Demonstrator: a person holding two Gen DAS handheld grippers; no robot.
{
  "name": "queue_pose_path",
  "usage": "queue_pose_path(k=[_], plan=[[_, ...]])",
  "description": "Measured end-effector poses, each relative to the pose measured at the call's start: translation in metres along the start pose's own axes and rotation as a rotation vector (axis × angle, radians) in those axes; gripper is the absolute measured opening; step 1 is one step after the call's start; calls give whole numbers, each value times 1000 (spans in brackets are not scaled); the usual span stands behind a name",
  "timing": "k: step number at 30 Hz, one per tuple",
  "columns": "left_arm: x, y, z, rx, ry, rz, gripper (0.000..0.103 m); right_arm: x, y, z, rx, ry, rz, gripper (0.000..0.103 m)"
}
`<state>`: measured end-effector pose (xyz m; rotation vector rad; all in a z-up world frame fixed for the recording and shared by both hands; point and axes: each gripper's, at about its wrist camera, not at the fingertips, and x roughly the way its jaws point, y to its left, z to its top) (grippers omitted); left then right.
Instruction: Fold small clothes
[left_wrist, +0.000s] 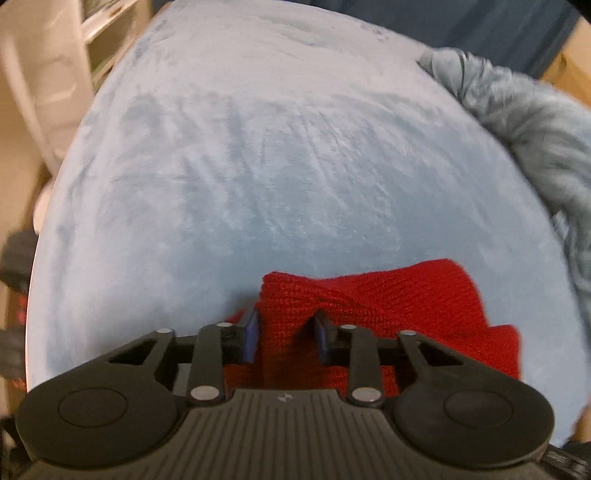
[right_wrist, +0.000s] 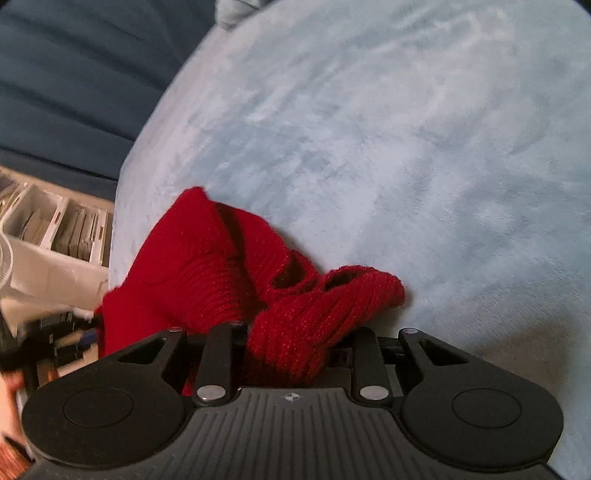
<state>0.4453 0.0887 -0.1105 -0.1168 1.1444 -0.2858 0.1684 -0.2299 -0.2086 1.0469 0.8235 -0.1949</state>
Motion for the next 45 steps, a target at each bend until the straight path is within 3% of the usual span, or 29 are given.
queue_pose_path(k=[2,4,6,7,8,10,11,14,16,18,19,20,21,23,25,28,30,33,34,35,37,40,45], plan=[[-12,13,-5,-49,-17,-26,24,0,7,2,-20,-2,-6,27],[-15,15,-8,-49,-22,7,18,-2,9,3,-24,-7,-19,29],[-13,19,-11,-69,-28,23,18,-3,9,4,-19,-8,-37,34],[-13,22,-12,-91,-31,36,27,-3,8,5,-15,-6,-50,40],[-14,24,-14,-119,-44,61,49,-4,9,6,-19,-4,-63,41],[-24,27,-21,-167,-91,106,79,-5,11,11,-27,15,-78,43],[-32,27,-26,-181,-116,95,89,-6,11,15,-22,29,-83,44],[-52,27,-51,-207,-146,-54,95,-11,11,26,-11,60,-61,46],[-56,22,-69,-199,-135,-100,100,-13,13,34,-22,82,-40,48],[-48,15,-82,-171,-110,-114,100,-10,15,39,-45,108,-30,52],[-43,11,-87,-160,-93,-116,92,-9,16,40,-58,125,-40,55],[-36,8,-91,-152,-79,-117,59,-7,16,41,-65,133,-50,56],[-30,6,-93,-146,-65,-123,39,-8,16,42,-74,133,-52,56],[-28,1,-98,-162,-84,-94,20,-9,16,42,-95,134,-60,56],[-45,-5,-105,-171,-139,-73,17,-12,15,43,-98,131,-58,56],[-68,3,-121,-230,-203,-91,16,-21,18,46,-132,106,-57,56],[-56,12,-126,-258,-167,-60,18,-26,18,46,-165,90,-52,57],[-35,19,-120,-279,-146,-37,40,-31,20,48,-194,71,-79,57],[-33,21,-115,-295,-152,-17,53,-36,21,49,-197,55,-83,57],[-36,22,-113,-308,-173,15,67,-42,23,50,-211,29,-80,57],[-43,23,-114,-326,-216,73,80,-52,33,49,-289,-26,-67,58],[-52,25,-122,-304,-223,115,84,-57,61,39,-491,-60,9,59],[-66,5,-138,-228,-233,164,85,-31,120,3,-814,-30,95,54]])
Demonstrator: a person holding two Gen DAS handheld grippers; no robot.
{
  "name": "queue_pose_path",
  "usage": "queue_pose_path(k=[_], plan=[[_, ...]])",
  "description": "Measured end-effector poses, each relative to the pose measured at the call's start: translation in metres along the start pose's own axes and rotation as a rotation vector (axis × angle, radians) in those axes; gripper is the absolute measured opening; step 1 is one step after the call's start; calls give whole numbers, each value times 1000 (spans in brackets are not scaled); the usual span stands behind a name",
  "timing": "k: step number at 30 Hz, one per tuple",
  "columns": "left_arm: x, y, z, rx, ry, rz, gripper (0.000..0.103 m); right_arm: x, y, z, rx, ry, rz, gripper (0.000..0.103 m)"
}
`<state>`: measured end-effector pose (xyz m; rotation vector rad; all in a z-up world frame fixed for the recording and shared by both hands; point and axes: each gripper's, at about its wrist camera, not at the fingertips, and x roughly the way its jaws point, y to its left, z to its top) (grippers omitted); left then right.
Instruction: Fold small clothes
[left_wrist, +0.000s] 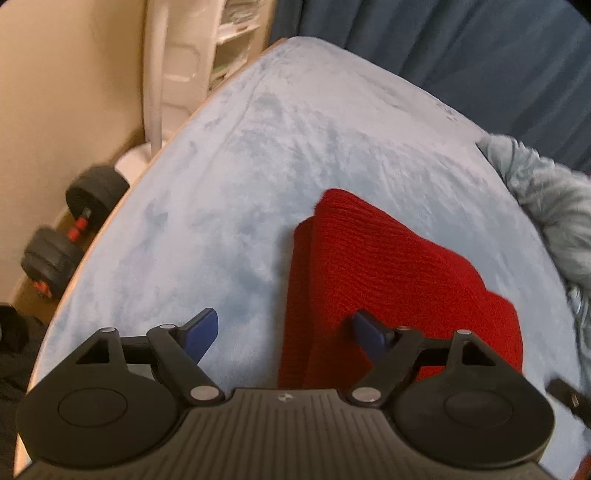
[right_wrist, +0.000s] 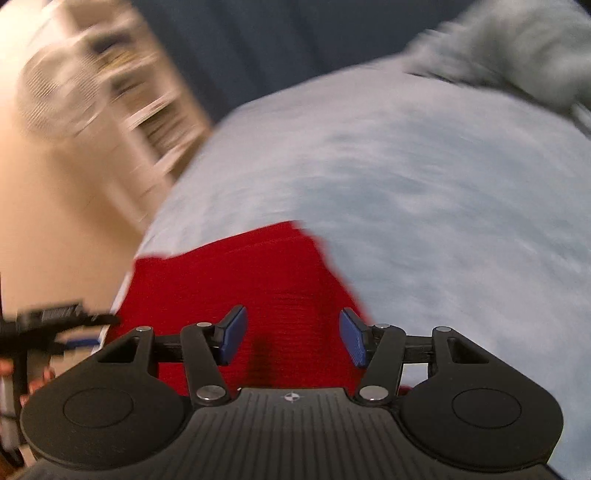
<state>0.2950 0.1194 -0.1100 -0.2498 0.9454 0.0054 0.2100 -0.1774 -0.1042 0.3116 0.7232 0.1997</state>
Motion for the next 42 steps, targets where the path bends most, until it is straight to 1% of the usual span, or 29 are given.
queue_pose_path(k=[1,2,3,4,5,6,7,8,9,10,11,12,13,14,16,17,19,22,24,27,31,34,42], plan=[[-4,-7,-1,31,-7,4,89,11,9,4,-43,-4,-16,52],[-8,-14,-4,65,-13,11,99,25,13,8,-68,11,-52,51],[-7,-19,-7,97,-13,37,103,47,13,12,-75,76,-127,50],[-7,-25,-12,133,-11,96,103,65,9,13,-75,157,-205,50],[-4,-30,-17,184,5,168,103,76,1,14,-45,228,-260,53],[-3,-31,-22,216,22,197,103,72,-6,16,15,218,-248,51],[-9,-29,-26,219,23,212,103,61,-11,17,52,205,-242,51],[-20,-26,-31,207,-2,226,103,48,-11,18,51,196,-256,51],[-32,-23,-37,192,-22,248,103,29,-10,16,31,168,-271,51],[-46,-21,-43,184,-31,269,103,8,-8,12,10,131,-273,54],[-59,-21,-50,177,-37,278,103,-12,-5,7,-15,100,-270,59],[-73,-22,-59,166,-45,283,103,-35,0,0,-52,74,-267,63],[-87,-25,-70,151,-53,287,103,-54,7,-7,-82,57,-261,70],[-102,-30,-80,136,-52,286,103,-70,13,-14,-105,44,-249,77],[-126,-41,-99,114,-37,249,103,-103,27,-35,-145,15,-220,84],[-138,-47,-109,103,-34,217,103,-115,33,-46,-159,3,-214,85],[-158,-57,-125,98,-49,181,103,-132,49,-66,-189,-9,-214,86],[-174,-73,-147,120,-73,161,103,-143,62,-87,-217,19,-239,86],[-182,-79,-157,133,-77,154,103,-151,67,-96,-212,15,-240,86],[-193,-85,-170,143,-99,152,103,-160,75,-105,-225,8,-249,86],[-201,-90,-178,173,-126,174,103,-166,82,-107,-241,-10,-254,86],[-204,-89,-181,187,-134,181,103,-170,86,-108,-244,-23,-261,86],[-207,-87,-182,200,-140,179,103,-173,87,-109,-236,-14,-268,86]])
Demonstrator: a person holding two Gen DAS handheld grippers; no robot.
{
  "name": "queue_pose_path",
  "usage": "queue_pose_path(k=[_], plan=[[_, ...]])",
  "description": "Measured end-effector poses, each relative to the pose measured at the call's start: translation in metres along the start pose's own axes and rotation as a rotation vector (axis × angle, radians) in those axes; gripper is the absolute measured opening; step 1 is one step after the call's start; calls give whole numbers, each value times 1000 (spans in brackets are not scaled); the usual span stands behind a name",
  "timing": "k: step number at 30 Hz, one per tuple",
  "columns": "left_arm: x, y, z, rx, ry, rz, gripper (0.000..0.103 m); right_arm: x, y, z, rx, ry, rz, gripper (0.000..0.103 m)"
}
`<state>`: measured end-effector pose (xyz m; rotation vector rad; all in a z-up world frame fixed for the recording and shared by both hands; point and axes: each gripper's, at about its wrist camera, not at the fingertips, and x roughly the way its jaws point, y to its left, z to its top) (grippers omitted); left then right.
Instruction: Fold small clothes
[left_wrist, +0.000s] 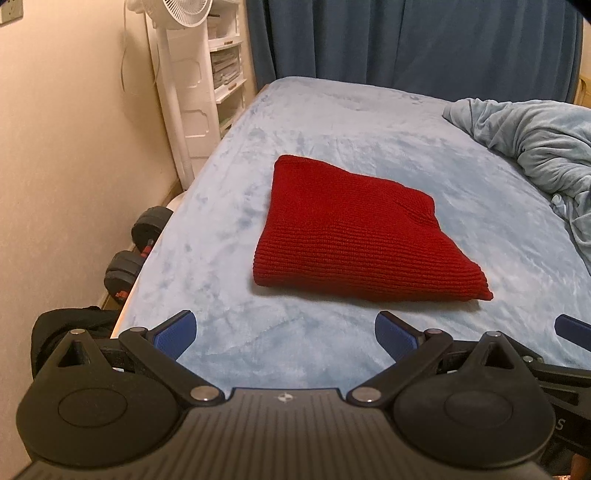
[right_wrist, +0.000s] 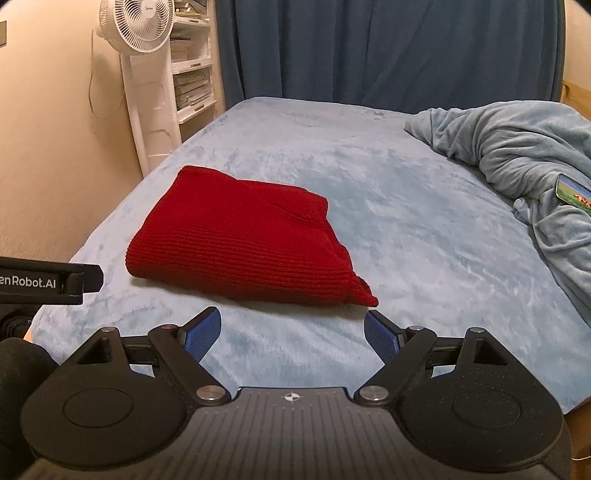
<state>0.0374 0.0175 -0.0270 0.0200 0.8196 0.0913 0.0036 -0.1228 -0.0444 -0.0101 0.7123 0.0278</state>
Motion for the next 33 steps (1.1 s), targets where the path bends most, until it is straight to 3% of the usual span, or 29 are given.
queue_pose_path(k=[33], plan=[[-2,1,2,14,13,8,103,0,1,-2,-13,11,17,86]])
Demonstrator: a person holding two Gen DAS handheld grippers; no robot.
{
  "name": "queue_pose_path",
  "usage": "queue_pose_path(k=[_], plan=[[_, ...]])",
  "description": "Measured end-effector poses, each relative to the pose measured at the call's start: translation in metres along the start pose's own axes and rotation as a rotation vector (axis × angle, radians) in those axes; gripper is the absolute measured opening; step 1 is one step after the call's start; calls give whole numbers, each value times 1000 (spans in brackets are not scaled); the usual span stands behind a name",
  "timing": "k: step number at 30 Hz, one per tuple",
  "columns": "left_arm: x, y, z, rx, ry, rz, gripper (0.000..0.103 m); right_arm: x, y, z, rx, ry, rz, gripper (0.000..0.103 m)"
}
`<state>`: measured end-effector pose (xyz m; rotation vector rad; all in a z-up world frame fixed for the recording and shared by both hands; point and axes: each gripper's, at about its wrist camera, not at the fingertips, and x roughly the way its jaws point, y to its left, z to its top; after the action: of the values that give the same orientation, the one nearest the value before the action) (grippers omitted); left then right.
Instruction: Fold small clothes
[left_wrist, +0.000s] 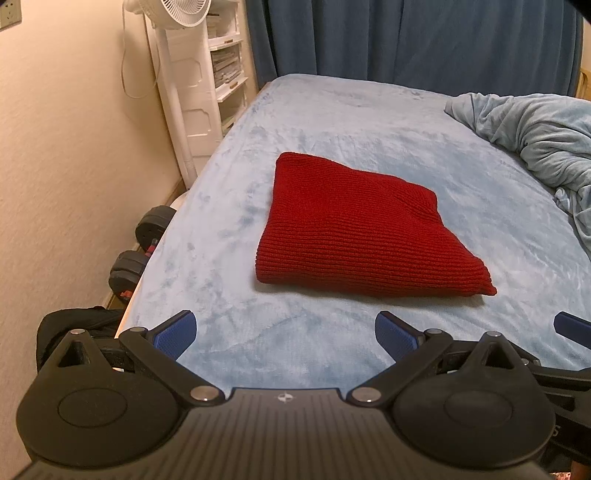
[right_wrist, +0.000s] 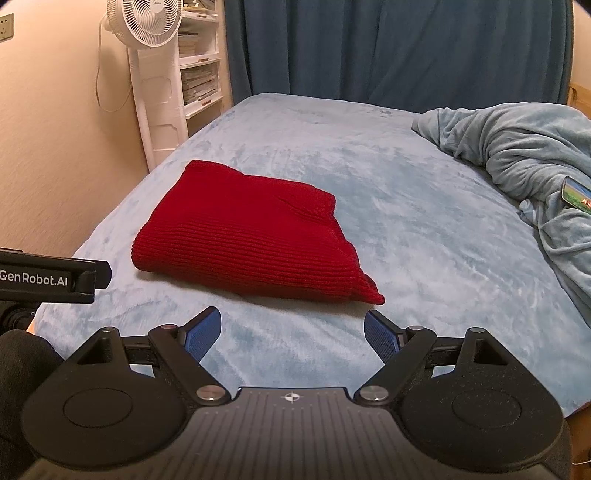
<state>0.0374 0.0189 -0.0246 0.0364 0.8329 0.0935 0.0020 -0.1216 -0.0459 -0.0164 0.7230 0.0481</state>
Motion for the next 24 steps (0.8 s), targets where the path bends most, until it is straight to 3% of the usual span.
queue_pose_path(k=[24], plan=[[-1,3,-1,6,-7,4,103,-5,-1,1,-12,-5,14,86]])
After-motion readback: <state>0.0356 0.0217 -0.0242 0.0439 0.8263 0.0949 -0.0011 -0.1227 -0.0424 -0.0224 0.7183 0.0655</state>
